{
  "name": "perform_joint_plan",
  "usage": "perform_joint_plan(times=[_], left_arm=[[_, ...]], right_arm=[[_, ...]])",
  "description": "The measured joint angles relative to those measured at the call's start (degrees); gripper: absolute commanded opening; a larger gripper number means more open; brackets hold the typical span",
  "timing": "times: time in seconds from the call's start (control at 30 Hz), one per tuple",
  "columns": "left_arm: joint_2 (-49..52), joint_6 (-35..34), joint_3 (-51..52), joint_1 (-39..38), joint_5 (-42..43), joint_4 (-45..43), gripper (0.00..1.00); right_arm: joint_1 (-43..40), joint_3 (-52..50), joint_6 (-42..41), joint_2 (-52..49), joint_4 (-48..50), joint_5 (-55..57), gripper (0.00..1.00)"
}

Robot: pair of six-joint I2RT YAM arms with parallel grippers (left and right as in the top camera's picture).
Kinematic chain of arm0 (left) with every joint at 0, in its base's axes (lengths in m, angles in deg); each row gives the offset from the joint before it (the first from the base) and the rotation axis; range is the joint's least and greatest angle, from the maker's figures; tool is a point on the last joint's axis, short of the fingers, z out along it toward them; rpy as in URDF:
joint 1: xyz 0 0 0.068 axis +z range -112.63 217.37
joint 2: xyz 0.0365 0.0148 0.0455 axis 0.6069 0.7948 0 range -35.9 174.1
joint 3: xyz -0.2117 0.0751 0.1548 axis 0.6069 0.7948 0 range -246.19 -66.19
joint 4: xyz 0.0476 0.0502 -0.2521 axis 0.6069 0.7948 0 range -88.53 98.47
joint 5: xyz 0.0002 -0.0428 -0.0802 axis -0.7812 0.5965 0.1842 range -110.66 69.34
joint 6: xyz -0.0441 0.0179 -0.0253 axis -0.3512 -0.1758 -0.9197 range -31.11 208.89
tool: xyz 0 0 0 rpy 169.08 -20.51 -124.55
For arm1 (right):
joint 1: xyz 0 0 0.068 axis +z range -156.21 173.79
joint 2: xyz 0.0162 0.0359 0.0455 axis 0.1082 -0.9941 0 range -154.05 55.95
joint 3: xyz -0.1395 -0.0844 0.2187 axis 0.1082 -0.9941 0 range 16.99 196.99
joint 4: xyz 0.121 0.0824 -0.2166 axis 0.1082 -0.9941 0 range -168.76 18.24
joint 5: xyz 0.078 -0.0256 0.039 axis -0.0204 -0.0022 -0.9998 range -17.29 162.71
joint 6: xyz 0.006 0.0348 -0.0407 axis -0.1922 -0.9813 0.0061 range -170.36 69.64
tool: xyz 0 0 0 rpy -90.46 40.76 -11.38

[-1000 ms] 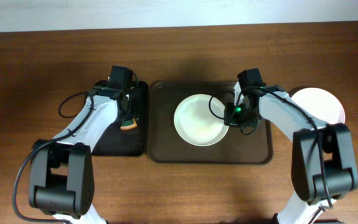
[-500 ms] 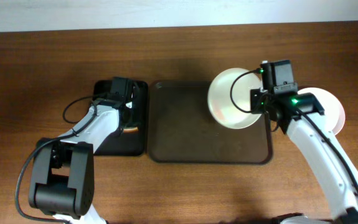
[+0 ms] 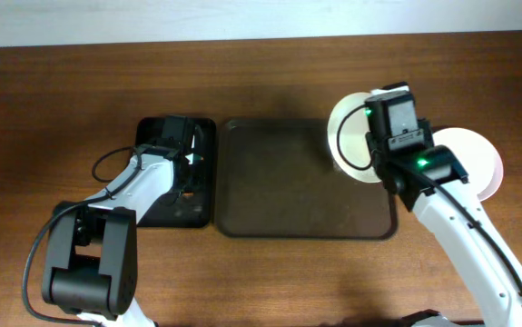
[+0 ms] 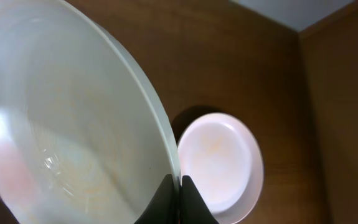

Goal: Clean dirty plates on tray and stack at the side

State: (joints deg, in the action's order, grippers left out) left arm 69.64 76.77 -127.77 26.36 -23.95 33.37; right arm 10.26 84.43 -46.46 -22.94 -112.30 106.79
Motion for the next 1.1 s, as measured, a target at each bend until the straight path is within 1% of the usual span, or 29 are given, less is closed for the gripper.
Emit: perform_joint_plan(times=[0.03,0.07,0.1,0.13,0.17,0.23,0.27,0.3,0.33,0.37,0.4,0.43,0.5,0.53,0.57,0.6,0.63,0.67,0.7,0.73,0.77,0.8,0.93,1.1], left_arm=[[0.00,0.07,0.00,0.00,0.07,-0.02,0.00],[0.00,0.11,0.00,0.00,0.07,0.00,0.05],[0.00,0.11,0.00,0.00,0.07,0.00,0.38],[0.00,0.04,0.00,0.00,0.07,0.00,0.57],[0.00,0.31,0.00,0.00,0.09,0.00,0.52],[0.00,0.35,0.00,0.00,0.11,0.00,0.29],[0.00,0.09,0.00,0.00,0.11,-0.02,0.29],[0.00,-0.02,0.00,0.00,0.09,-0.07,0.45],[0.00,0.33,0.00,0.00,0.07,-0.22,0.51],[0.00,0.52,0.00,0.00,0.07,-0.50,0.46],[0.00,0.17,0.00,0.00,0.11,-0.87,0.02],[0.00,0.22,0.00,0.00,0.09,-1.14,0.00],[0.00,0.17,0.00,0.00,0.09,-1.27,0.00],[0.00,0.22,0.00,0.00,0.09,-1.27,0.03],[0.00,0.33,0.00,0.00,0.09,-1.27,0.33],[0.00,0.37,0.00,0.00,0.09,-1.27,0.39],[0.00,0.52,-0.02,0.00,0.07,-1.27,0.50],[0.00,0.22,-0.09,0.00,0.09,-1.25,0.64],[0.00,0.42,-0.24,0.00,0.09,-1.22,0.73],[0.00,0.35,-0.81,0.00,0.04,-1.25,0.78],[0.00,0.13,-1.49,0.00,-0.15,-1.46,0.81],[0.00,0.17,-2.14,0.00,-0.37,-2.49,0.82],[-0.02,0.31,-3.43,0.00,-0.83,-6.34,0.82],[-0.02,0.33,-3.48,0.00,-0.85,-7.61,0.82]], right_arm=[[0.63,0.00,0.22,0.00,0.15,0.85,0.04],[1.09,0.00,0.37,0.00,0.20,1.38,0.04],[1.73,0.00,0.52,0.00,0.24,2.14,0.04],[2.05,0.00,0.63,0.00,0.26,2.56,0.04],[2.27,0.00,0.66,0.00,0.26,2.89,0.04],[2.34,0.00,0.61,0.00,0.26,3.34,0.04],[2.34,0.00,0.66,0.00,0.26,3.58,0.04],[2.34,0.00,0.63,0.00,0.26,3.65,0.04],[2.34,0.00,0.63,0.00,0.26,3.65,0.04],[2.34,0.00,0.66,0.00,0.28,3.65,0.04],[2.34,0.00,0.66,0.00,0.28,3.67,0.04],[2.34,0.00,0.63,0.00,0.28,3.67,0.04],[2.34,0.00,0.66,0.00,0.28,3.67,0.04],[2.34,0.00,0.63,0.00,0.28,3.67,0.04],[2.34,0.00,0.66,0.00,0.28,3.67,0.04],[2.34,0.00,0.61,0.00,0.28,3.67,0.04],[2.34,0.00,0.61,0.00,0.28,3.67,0.04],[2.34,0.00,0.63,0.00,0.28,3.67,0.04],[2.34,0.00,0.63,0.00,0.28,3.69,0.04],[2.34,0.00,0.63,0.00,0.28,3.69,0.04],[2.34,0.00,0.66,0.00,0.28,3.74,0.04],[2.34,0.00,0.63,0.00,0.28,3.85,0.04],[2.34,0.00,0.63,0.00,0.28,4.07,0.04],[2.34,0.00,0.63,0.00,0.28,4.07,0.04]])
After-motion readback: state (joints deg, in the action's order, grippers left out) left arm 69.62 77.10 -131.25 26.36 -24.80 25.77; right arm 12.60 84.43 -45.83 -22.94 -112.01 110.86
